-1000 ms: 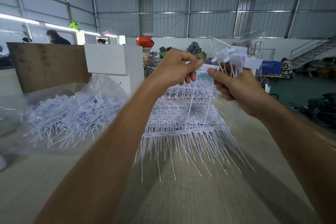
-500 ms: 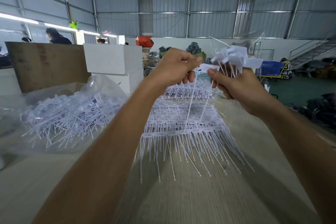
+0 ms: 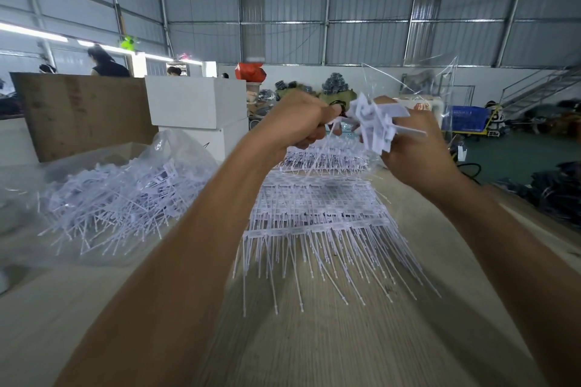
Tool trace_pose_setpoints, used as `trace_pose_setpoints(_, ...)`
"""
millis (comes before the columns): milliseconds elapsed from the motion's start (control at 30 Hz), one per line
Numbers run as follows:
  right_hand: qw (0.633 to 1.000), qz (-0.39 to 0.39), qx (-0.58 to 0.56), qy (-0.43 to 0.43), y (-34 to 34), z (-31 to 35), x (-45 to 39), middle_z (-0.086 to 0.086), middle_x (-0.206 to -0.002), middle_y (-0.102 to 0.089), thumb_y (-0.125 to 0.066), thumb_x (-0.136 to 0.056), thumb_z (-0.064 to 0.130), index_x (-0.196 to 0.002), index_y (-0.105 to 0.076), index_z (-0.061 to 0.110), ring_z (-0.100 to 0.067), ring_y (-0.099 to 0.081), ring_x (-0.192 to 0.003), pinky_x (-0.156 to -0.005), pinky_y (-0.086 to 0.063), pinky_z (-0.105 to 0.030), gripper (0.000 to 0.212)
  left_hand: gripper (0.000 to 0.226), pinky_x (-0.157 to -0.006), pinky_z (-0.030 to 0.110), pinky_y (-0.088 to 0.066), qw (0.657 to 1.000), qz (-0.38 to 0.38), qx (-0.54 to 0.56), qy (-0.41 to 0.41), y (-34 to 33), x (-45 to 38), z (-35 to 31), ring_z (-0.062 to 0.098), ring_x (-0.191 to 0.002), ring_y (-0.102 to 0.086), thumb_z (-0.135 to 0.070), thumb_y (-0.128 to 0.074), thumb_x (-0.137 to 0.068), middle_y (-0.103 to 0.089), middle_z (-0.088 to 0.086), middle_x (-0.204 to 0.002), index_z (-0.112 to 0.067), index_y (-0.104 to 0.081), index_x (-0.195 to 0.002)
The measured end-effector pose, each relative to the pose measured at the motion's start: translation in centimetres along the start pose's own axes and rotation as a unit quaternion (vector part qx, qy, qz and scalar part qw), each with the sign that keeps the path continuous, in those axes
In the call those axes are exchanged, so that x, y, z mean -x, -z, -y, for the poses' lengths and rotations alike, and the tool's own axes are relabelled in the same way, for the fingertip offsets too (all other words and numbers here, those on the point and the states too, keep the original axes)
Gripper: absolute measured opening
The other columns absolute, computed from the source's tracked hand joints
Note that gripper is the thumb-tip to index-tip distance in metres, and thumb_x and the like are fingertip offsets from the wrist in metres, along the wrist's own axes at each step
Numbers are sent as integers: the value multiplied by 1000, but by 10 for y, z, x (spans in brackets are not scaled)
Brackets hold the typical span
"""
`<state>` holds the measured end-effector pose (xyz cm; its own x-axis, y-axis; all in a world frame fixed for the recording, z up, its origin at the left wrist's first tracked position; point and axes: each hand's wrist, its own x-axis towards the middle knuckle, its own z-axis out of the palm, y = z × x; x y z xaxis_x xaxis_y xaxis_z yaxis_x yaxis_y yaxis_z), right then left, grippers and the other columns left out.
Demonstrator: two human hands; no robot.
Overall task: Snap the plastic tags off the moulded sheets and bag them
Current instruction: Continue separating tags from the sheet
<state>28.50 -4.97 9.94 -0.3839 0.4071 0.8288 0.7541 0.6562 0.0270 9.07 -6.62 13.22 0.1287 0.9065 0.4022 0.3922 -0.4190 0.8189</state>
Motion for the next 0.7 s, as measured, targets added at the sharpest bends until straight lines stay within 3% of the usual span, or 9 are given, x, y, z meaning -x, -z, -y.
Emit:
trace_pose_setpoints(67,991,-14,-105,-76,0,2,4,0,-78,-70,-67,-96,19,-92,-76,8,-2,-64,-64,-67,-46,-11,15,54,-47,22,-29,1000,-2,6,-22,-1,-1,-1,12,-44,-35,-22,-61,-100,-43,-3,-48,-23,-64,-46)
trace_pose_setpoints(133,974,-28,-166,-149,-1,1,4,14,-76,-67,-66,-93,38,-82,-73,22,10,-60,-64,-62,-42,-6,21,57,-48,22,-32,999,1,-6,-35,-2,0,-2,11,-44,-37,-25,-61,-100,-46,-3,-47,-26,-65,-43)
trace_pose_setpoints(233,958,-36,-199,-202,-2,-3,1,3,-88,-73,-73,-90,37,-96,-71,16,-7,-68,-82,-75,-51,-27,21,58,-52,27,-31,999,20,-32,-31,-5,0,-1,12,-43,-34,-26,-61,-100,-46,-3,-44,-26,-65,-42)
trace_pose_setpoints(300,960,-25,-183,-209,-3,-4,1,-5,-99,-72,-74,-89,36,-105,-70,13,-19,-66,-89,-74,-46,-28,28,58,-54,28,-31,998,28,-52,-25,-6,0,1,12,-42,-33,-26,-61,-100,-45,-4,-43,-26,-65,-42)
trace_pose_setpoints(367,965,-6,-161,-209,-4,-4,1,-6,-99,-70,-73,-90,38,-110,-70,13,-16,-63,-84,-66,-41,-22,32,56,-54,26,-32,997,32,-70,-23,-4,0,2,11,-42,-35,-27,-62,-100,-47,-5,-44,-26,-65,-44)
trace_pose_setpoints(467,966,15,-152,-210,-3,-4,3,8,-75,-65,-71,-91,41,-96,-68,23,6,-59,-61,-50,-34,-4,19,48,-51,23,-32,996,39,-79,-18,-1,1,2,12,-42,-36,-27,-63,-99,-48,-3,-45,-20,-65,-51)
trace_pose_setpoints(567,968,34,-143,-205,-7,0,3,14,-66,-60,-69,-93,40,-81,-63,28,2,-57,-57,-53,-40,-17,18,35,-52,27,-32,995,33,-99,-6,-1,1,2,12,-44,-37,-28,-63,-99,-50,-1,-47,-16,-72,-67)
trace_pose_setpoints(633,972,19,-116,-202,-11,0,2,8,-69,-61,-66,-96,34,-85,-66,22,-12,-61,-62,-58,-48,-27,16,30,-51,26,-33,991,54,-126,6,1,3,0,11,-44,-39,-28,-64,-98,-53,-3,-47,-17,-77,-74)
trace_pose_setpoints(700,972,-9,-76,-223,-14,-6,1,3,-68,-59,-60,-98,26,-85,-66,17,-15,-58,-58,-53,-47,-30,18,39,-52,25,-37,982,109,-156,15,1,6,-3,9,-44,-41,-28,-64,-98,-53,-6,-46,-25,-75,-61)
